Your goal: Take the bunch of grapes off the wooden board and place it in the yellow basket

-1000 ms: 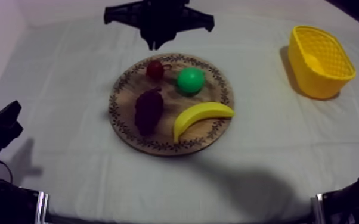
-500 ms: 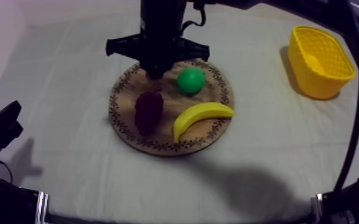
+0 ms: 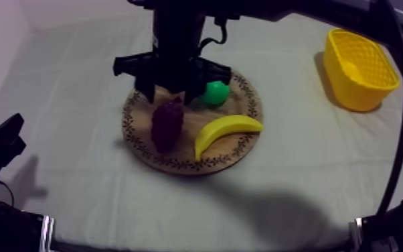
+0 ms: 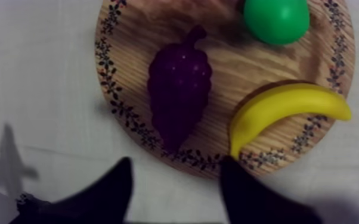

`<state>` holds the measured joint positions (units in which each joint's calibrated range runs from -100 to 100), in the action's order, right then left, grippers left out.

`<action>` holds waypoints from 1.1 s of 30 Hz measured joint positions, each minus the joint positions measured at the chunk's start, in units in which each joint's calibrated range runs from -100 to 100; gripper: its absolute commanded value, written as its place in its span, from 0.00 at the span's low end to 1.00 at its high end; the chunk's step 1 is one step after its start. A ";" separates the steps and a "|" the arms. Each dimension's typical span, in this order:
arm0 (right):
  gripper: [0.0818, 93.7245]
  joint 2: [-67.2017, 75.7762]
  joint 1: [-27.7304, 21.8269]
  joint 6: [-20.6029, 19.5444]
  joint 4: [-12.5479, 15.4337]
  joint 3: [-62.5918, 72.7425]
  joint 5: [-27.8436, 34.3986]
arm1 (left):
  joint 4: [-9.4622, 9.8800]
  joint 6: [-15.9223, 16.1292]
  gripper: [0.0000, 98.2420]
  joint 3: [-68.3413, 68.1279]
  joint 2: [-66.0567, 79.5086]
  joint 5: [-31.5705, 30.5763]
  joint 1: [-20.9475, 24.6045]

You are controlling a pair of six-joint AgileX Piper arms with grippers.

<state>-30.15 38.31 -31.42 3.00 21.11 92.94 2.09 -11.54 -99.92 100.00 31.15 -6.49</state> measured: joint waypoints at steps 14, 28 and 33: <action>0.92 -0.22 -0.33 2.27 -0.47 -0.88 -4.75 | 0.00 0.00 0.00 0.00 0.00 0.00 0.00; 0.96 -5.55 -0.94 3.85 1.70 -4.56 -11.23 | 0.00 0.00 0.00 0.00 0.00 0.00 0.00; 0.96 -8.27 -1.19 4.61 2.65 -4.55 -12.66 | 0.00 0.00 0.00 0.00 0.00 0.00 0.00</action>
<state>-38.42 37.12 -26.81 5.65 16.56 80.28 2.09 -11.54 -99.92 100.00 31.15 -6.49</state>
